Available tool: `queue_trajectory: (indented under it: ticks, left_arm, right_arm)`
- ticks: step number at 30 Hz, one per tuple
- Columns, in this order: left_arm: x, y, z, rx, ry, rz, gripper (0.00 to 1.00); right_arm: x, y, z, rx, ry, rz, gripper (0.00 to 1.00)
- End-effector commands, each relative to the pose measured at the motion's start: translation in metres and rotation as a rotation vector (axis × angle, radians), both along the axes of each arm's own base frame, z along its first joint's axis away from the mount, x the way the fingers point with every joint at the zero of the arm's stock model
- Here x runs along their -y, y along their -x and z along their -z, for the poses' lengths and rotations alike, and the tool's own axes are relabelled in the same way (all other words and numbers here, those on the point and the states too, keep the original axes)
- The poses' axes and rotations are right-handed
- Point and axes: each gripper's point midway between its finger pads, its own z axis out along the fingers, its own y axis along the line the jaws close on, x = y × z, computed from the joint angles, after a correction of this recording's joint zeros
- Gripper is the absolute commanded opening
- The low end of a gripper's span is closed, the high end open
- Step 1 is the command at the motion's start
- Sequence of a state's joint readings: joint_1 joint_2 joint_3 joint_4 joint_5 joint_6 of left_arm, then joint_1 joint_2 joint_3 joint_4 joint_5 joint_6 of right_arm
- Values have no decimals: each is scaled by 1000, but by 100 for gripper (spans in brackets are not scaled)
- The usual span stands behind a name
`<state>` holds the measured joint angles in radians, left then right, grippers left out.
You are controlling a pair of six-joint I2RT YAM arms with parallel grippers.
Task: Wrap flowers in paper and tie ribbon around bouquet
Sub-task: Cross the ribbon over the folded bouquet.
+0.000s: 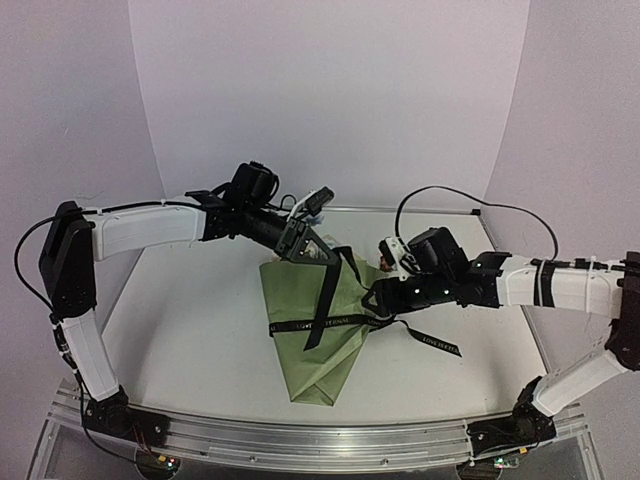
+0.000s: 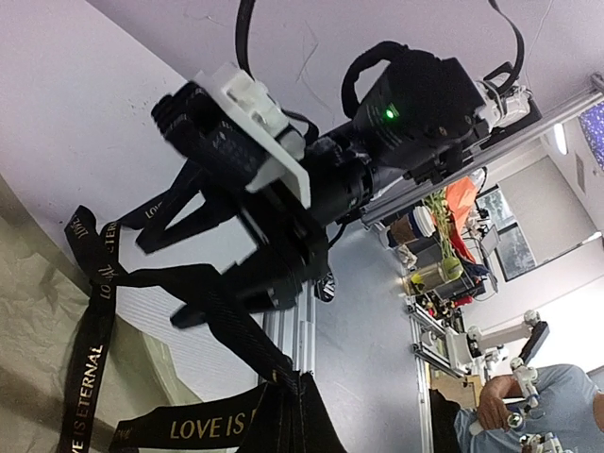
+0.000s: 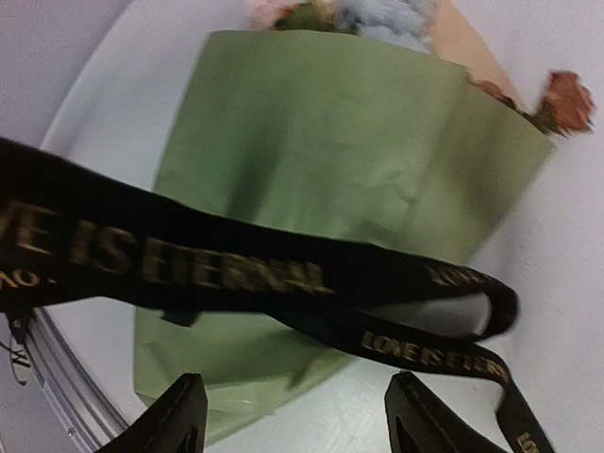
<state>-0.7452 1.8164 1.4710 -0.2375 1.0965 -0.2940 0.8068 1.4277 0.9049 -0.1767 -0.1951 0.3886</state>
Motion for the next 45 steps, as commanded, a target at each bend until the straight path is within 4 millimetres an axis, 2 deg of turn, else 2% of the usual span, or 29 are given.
queue_trajectory:
  ticks: [1, 4, 6, 12, 18, 21, 23, 24, 27, 29, 34, 37, 40, 45]
  left_arm:
    - [2, 8, -15, -43, 27, 61, 0]
    - [2, 6, -11, -60, 16, 56, 0]
    - [2, 5, -9, -69, 7, 52, 0]
    - [1, 2, -5, -85, -7, 39, 0]
    - [-1, -4, 0, -102, -21, 19, 0]
    - [-3, -10, 4, -120, -32, -5, 2]
    - [-4, -15, 9, -132, -49, -33, 7]
    - [-5, -17, 11, -133, -60, -48, 13]
    - [-12, -23, 16, -117, -96, -109, 35]
    - [-20, -26, 18, -97, -117, -161, 45]
    - [-41, -36, 19, -86, -130, -258, 50]
    - [-58, -46, 34, -71, -202, -347, 51]
    - [-75, -49, 66, -12, -347, -398, 49]
    - [-83, -48, 112, 60, -523, -381, 45]
  right_arm:
    - [-70, 0, -33, 218, -181, -214, 68]
    - [-93, 2, -37, 273, -220, -272, 67]
    - [-101, 2, -38, 294, -230, -282, 67]
    - [-106, -1, -38, 332, -221, -259, 64]
    - [-107, -2, -41, 336, -225, -234, 45]
    - [-101, -2, -42, 350, -210, -213, 30]
    - [-95, -2, -40, 357, -196, -194, 15]
    - [-91, -2, -38, 359, -189, -185, 11]
    - [-78, -4, -32, 369, -157, -141, 4]
    - [-71, -5, -32, 384, -144, -118, 2]
    - [-68, -4, -47, 419, -159, -116, 0]
    - [-68, -6, -55, 428, -173, -109, 0]
    - [-62, -6, -63, 459, -167, -98, 0]
    - [-55, -1, -73, 480, -181, -99, 0]
